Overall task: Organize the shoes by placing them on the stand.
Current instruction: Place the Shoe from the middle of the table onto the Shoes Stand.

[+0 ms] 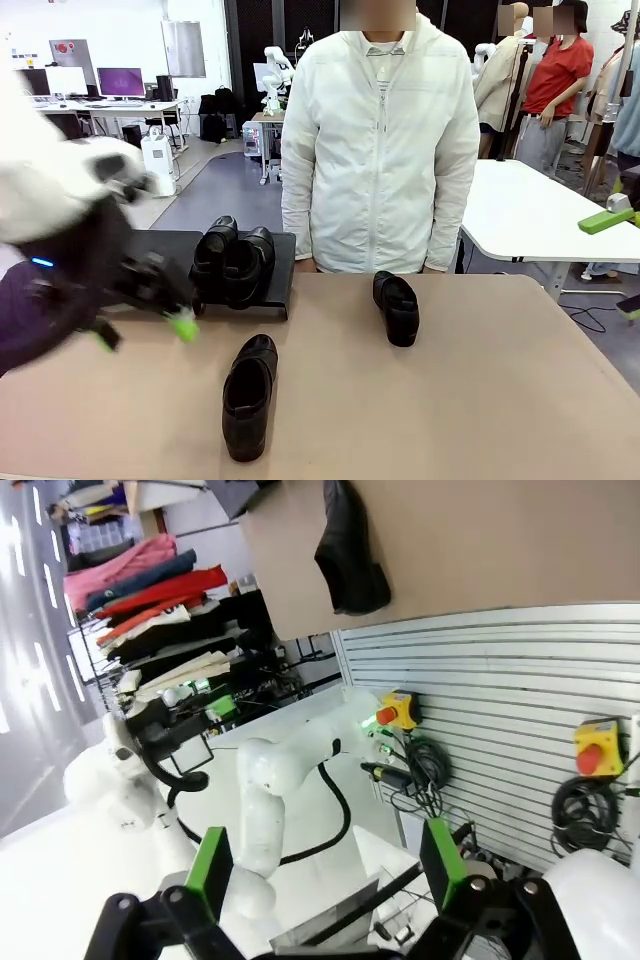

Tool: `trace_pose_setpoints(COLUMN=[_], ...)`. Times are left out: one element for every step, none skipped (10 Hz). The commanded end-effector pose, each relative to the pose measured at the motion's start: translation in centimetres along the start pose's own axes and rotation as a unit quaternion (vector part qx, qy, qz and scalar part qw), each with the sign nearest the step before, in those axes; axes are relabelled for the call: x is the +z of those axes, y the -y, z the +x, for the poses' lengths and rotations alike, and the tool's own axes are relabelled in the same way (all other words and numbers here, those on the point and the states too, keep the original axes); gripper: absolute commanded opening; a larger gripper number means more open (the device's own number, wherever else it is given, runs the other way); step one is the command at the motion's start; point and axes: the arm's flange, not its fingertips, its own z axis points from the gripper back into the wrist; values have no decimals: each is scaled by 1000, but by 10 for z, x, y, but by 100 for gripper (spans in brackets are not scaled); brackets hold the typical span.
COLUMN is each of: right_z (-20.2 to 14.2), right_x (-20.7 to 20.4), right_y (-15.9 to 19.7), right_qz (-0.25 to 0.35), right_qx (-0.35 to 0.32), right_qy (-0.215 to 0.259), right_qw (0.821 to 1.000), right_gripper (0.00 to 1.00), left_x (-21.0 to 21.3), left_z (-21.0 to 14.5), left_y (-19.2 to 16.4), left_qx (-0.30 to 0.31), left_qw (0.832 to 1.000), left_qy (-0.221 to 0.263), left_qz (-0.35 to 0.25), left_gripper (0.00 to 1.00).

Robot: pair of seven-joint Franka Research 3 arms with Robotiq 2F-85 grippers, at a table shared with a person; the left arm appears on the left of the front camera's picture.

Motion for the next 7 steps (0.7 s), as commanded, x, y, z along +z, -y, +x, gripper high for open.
trace_pose_setpoints(right_z=[0, 0, 0, 0, 0, 0, 0], right_x=[-1, -1, -1, -1, -1, -1, -1], right_y=[0, 0, 0, 0, 0, 0, 0], right_qz=[-2, -2, -2, -2, -2, -2, -2], right_qx=[5, 5, 5, 5, 5, 5, 5], right_qy=[-3, -3, -3, -3, -3, -3, -3], right_qw=[1000, 1000, 1000, 1000, 1000, 1000, 1000], right_gripper=[100, 100, 100, 100, 100, 100, 100], left_x=[-49, -52, -35, -35, -35, -58, -82], left_z=[44, 41, 12, 12, 12, 27, 42], left_y=[14, 12, 22, 22, 22, 26, 40], left_qx=[28, 62, -3, -3, -3, 3, 11], left_qw=[998, 997, 1000, 1000, 1000, 999, 1000], left_qy=[-38, -40, -20, -20, -20, -36, -27], left_qz=[30, -3, 20, 20, 20, 20, -3], left_gripper=[100, 100, 100, 100, 100, 100, 100])
